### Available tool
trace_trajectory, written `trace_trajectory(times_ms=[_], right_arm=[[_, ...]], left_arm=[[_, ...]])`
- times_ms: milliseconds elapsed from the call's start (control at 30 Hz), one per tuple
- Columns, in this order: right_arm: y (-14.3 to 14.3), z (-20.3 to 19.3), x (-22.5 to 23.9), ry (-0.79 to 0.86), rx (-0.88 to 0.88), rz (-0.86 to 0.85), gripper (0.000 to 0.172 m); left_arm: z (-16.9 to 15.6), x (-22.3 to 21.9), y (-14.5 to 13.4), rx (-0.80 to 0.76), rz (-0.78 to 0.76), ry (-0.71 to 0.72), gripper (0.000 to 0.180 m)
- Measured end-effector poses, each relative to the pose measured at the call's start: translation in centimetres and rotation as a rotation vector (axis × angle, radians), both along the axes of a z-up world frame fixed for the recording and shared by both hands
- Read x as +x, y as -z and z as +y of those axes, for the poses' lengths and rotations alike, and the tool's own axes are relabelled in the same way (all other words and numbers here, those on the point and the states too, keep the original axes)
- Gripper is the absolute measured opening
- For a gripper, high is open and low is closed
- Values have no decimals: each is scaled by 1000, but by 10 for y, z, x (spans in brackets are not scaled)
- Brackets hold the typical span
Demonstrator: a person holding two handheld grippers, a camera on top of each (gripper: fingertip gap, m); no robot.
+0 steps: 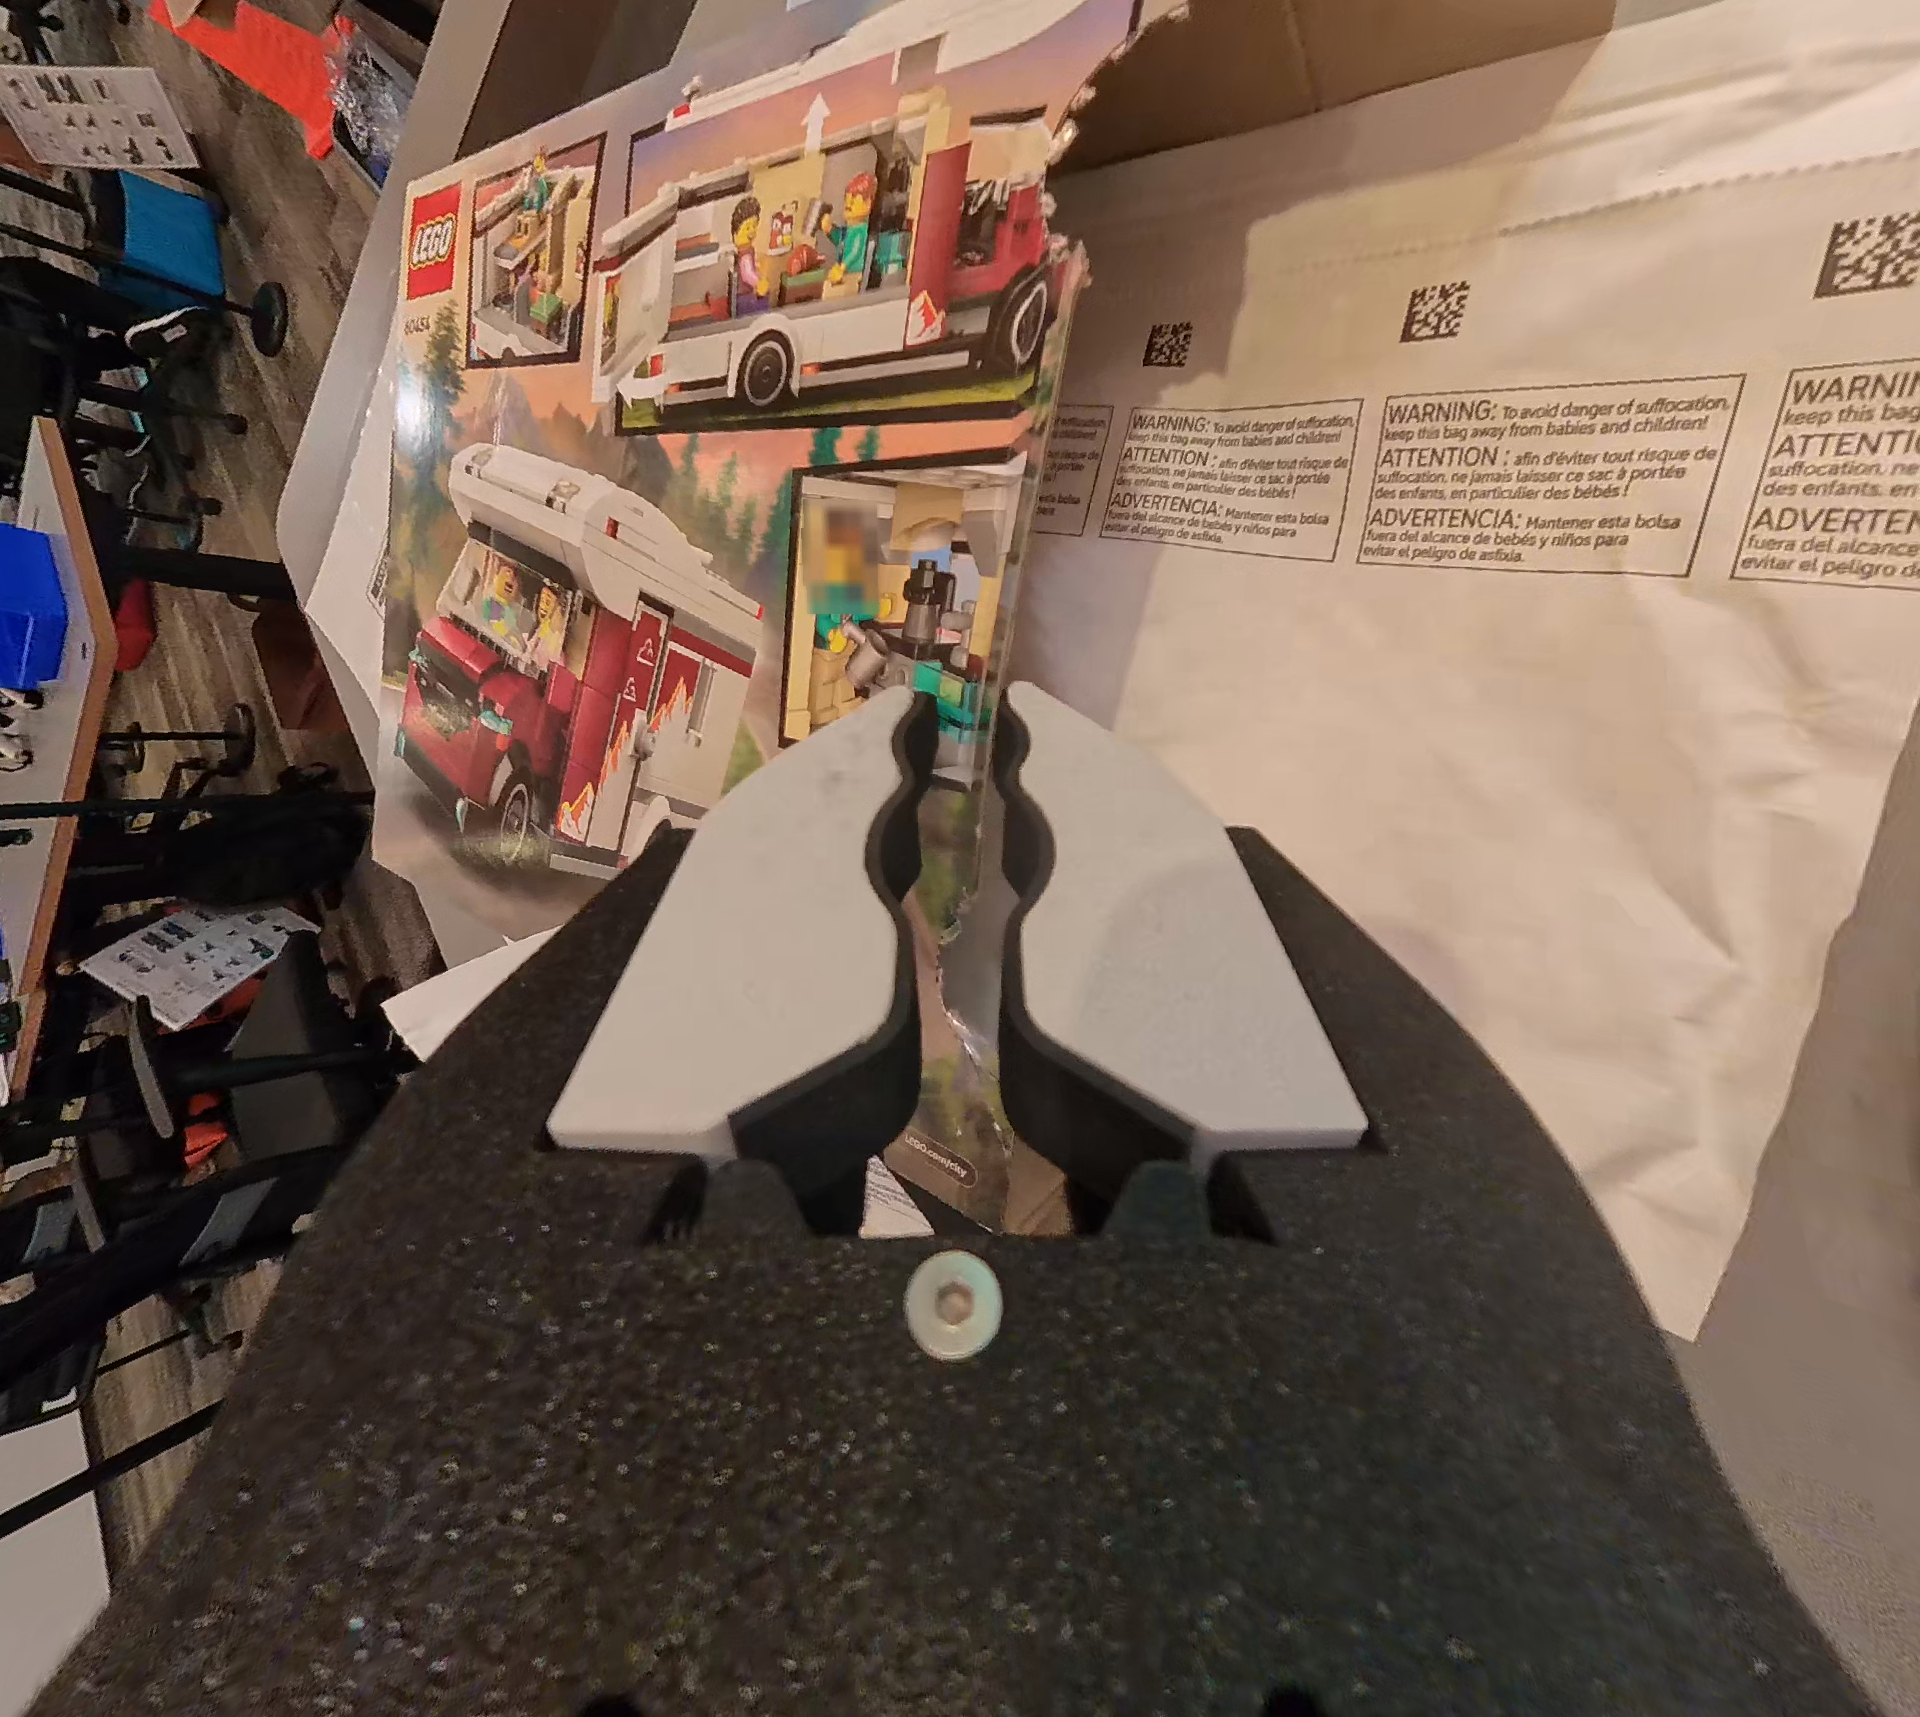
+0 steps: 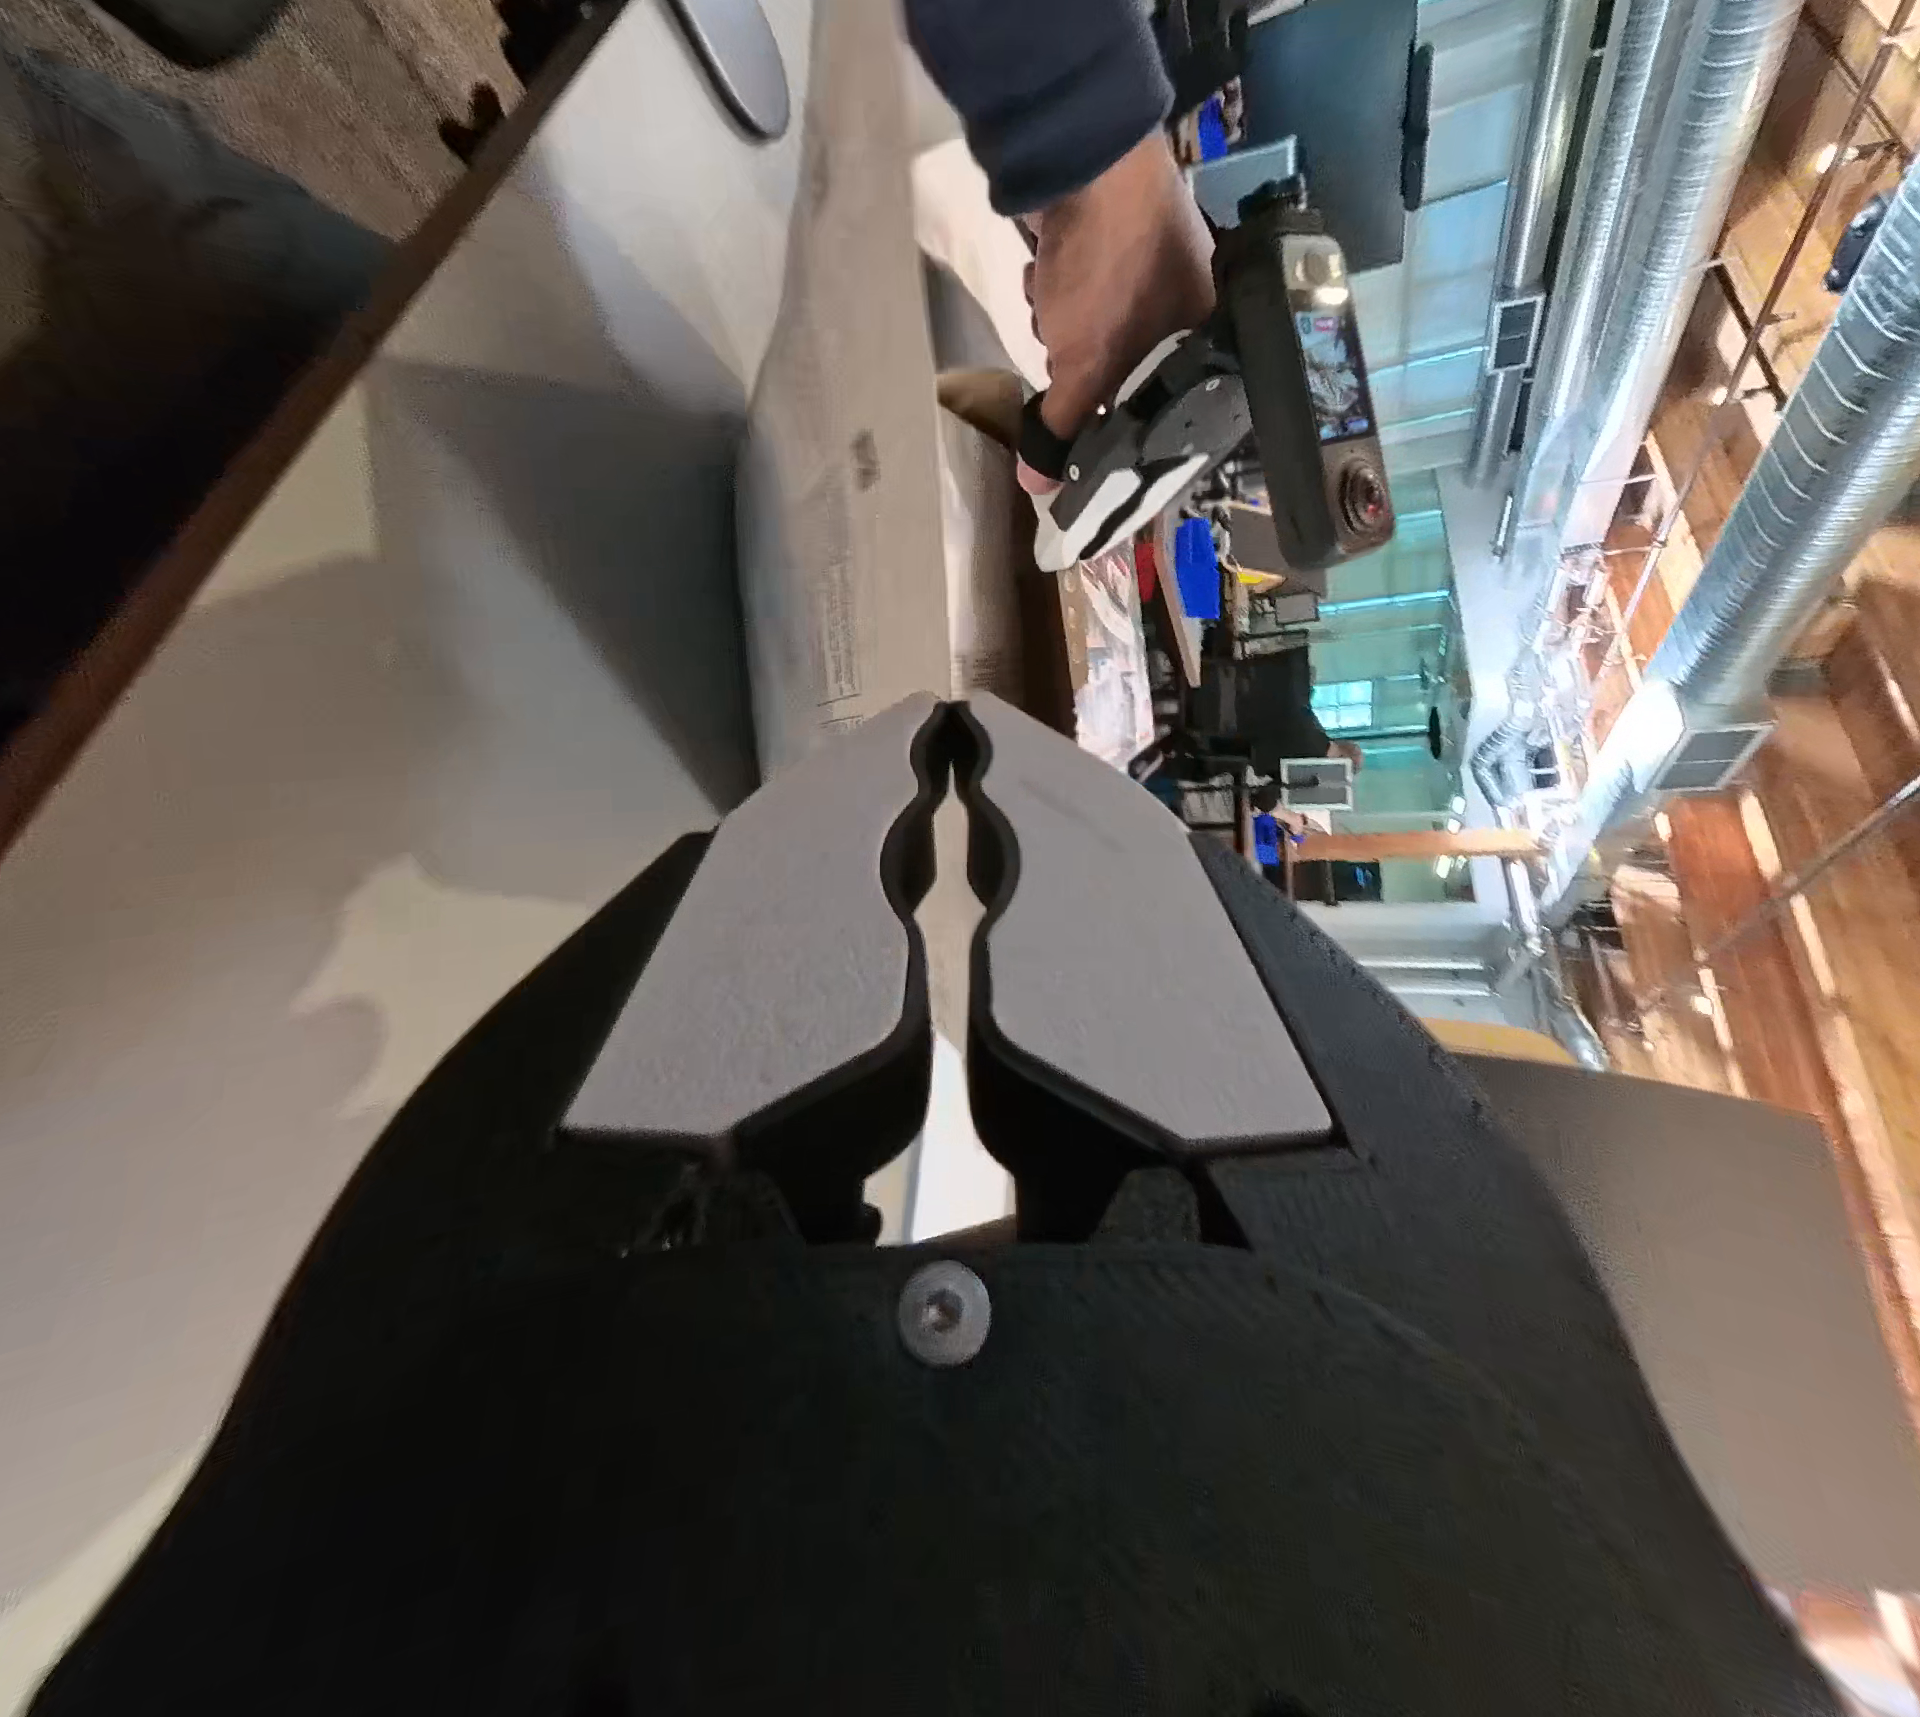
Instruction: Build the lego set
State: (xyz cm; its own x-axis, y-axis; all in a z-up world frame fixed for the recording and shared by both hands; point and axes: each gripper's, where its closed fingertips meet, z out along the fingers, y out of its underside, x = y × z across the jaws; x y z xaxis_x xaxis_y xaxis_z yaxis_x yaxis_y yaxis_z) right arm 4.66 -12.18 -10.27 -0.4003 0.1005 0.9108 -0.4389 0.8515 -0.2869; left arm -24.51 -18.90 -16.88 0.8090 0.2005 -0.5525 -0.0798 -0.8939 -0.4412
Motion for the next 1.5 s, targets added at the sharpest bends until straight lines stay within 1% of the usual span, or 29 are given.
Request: trace_trajectory(times_ms=[233, 333, 400, 500, 567, 633, 667, 733, 767, 833, 900, 933, 1033, 1100, 1133, 1167, 1233, 1300, 1367, 1433, 1500], right_arm=[[-4, 18, 35, -73, -93, -48, 0], [7, 25, 38, -62, -90, -91, 0], [17, 27, 38, -52, -88, -123, 0], [33, 22, 33, -43, -86, -153, 0], [47, 15, 28, -40, -80, -172, 0], [62, 8, 23, -43, -71, -193, 0], [69, 5, 22, -47, -66, -203, 0], [81, 0, 20, -58, -63, -224, 0], [85, -1, 19, -64, -66, -234, 0], [91, -4, 18, -69, -76, -254, 0], [96, -5, 16, -68, -83, -264, 0], [98, -5, 15, -66, -86, -269, 0], [101, -5, 13, -57, -105, -282, 0], [104, -6, 13, -55, -112, -290, 0], [106, -6, 13, -53, -112, -294, 0], [108, -6, 13, -52, -113, -298, 0], [110, -5, 14, -47, -118, -302, 0], [111, -4, 15, -42, -127, -303, 0], [112, -2, 15, -34, -137, -304, 0], [114, -1, 16, -28, -146, -304, 0], [116, 0, 16, -24, -157, -309, 0]], left_arm=[[2, -1, 0, 7, 10, -21, 15], [2, 1, -1, 18, 15, -26, 19], [6, 6, -6, 77, 7, -19, 30], [7, 19, -24, 196, -13, 7, 48], [-7, 26, -38, 275, -15, -6, 58], [-37, 24, -43, 304, 4, -65, 67], [-57, 19, -41, 295, 14, -111, 70], [-100, 8, -31, 265, 24, -229, 77], [-118, 6, -23, 258, 0, -272, 78], [-142, 4, -4, 252, -64, -339, 78], [-158, 5, 16, 190, -116, -393, 82], [-160, 7, 23, 170, -131, -399, 87], [-152, 17, 32, 163, -165, -383, 88], [-155, 14, 39, 76, -102, -397, 85], [-157, 11, 43, 21, -63, -403, 78], [-160, 7, 46, -23, -24, -410, 60], [-166, 0, 48, -63, 40, -432, 40], [-175, -7, 42, -83, 129, -455, 20], [-184, -13, 27, -57, 240, -480, 0], [-194, -14, 4, -3, 337, -505, 0], [-202, -12, -26, 73, 427, -517, 0]])
